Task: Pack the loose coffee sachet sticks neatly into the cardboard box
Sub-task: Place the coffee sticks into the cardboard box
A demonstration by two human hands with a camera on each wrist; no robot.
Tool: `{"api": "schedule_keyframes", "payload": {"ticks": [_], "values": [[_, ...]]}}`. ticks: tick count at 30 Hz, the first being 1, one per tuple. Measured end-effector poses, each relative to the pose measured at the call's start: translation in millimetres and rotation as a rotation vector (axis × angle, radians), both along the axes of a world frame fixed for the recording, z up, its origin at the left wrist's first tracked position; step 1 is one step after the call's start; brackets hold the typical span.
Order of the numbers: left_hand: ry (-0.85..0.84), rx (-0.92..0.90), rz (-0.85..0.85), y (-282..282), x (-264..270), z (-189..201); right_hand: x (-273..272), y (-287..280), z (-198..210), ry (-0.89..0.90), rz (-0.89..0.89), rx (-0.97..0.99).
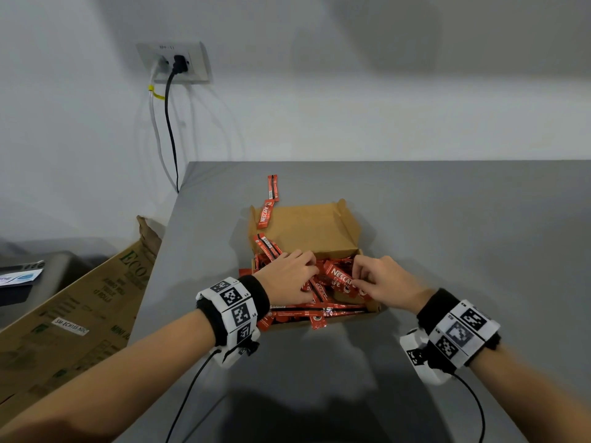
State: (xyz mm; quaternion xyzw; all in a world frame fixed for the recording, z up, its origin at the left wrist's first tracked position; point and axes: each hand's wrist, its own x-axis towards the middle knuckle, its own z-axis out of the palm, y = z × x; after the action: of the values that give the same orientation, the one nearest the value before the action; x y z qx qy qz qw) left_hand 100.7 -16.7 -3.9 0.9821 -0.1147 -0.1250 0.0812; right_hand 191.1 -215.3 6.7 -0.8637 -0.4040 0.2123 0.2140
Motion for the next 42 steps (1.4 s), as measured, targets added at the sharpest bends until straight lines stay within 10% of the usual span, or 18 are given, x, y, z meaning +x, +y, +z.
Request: {"api": "schedule_keyframes", "payload": {"ticks": [5,20,42], "values": [[0.007,0.005,-0.003,-0.6,-0.8,0.0,0.0,-0.1,-0.3,-0.049,-0.162,0.276],[0.019,0.000,0.015,-1.5,-0.9,3.7,-17.2,37.8,-4.9,-0.485,0.106,-0.413],[-0.025,-0.060,-0.037,-3.9,-2.6,3.8,-11.3,34.9,-14.6,-0.569,-0.019,-0.328]]}}
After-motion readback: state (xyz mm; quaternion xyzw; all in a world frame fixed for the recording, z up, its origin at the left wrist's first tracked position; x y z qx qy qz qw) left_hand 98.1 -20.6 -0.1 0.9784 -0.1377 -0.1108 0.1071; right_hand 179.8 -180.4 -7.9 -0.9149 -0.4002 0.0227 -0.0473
